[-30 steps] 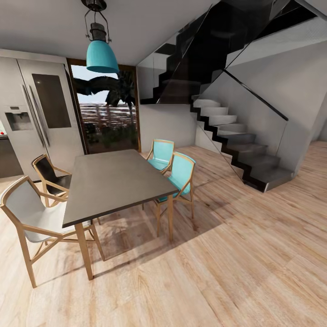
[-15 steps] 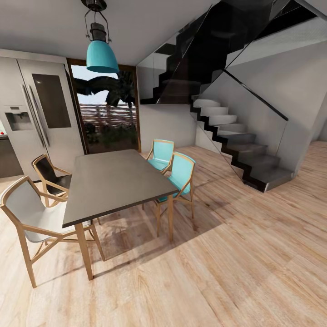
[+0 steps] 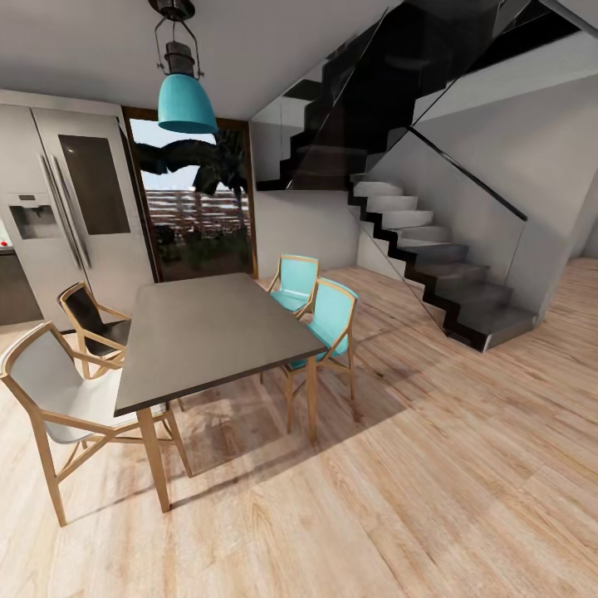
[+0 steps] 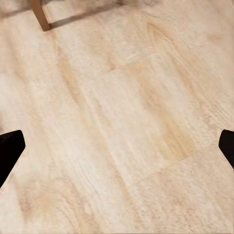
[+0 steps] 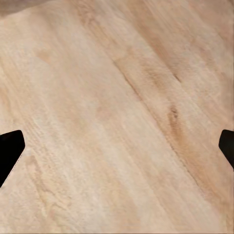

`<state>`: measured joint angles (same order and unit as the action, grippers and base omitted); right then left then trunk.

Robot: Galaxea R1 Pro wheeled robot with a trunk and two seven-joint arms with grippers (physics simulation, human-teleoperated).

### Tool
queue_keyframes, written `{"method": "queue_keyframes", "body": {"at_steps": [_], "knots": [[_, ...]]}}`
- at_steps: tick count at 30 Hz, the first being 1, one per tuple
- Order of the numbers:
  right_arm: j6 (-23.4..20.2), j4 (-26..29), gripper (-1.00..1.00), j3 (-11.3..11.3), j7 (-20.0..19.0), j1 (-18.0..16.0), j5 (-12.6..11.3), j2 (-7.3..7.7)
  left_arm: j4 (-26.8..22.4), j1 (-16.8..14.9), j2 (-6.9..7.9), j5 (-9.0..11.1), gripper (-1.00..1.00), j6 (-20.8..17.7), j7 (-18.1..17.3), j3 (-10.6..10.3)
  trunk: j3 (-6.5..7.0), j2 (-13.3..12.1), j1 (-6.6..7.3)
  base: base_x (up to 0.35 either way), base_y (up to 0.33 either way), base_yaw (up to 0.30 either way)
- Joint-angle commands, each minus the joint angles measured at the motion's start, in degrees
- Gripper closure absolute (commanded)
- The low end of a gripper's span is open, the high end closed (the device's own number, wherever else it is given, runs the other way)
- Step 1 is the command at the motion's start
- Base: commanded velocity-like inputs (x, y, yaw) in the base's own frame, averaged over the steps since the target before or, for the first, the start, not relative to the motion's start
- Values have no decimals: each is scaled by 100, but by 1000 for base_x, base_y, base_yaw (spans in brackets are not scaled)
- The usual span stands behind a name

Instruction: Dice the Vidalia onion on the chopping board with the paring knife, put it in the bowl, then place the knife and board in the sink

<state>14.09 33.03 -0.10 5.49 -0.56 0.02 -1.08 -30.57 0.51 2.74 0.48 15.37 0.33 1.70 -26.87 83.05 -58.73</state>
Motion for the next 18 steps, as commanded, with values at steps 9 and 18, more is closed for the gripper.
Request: {"method": "queue_keyframes", "body": {"at_steps": [9,18], "knots": [[393,141,-100,1,48,-2,-49,-7,-27,-5,63,5,-100,18,2,16,-6,3,0,0,0,0],[521,126,-100,2,49,0,-49,-21,32,-7,65,19,-100,18,2,22,-6,3,0,0,0,0]]}}
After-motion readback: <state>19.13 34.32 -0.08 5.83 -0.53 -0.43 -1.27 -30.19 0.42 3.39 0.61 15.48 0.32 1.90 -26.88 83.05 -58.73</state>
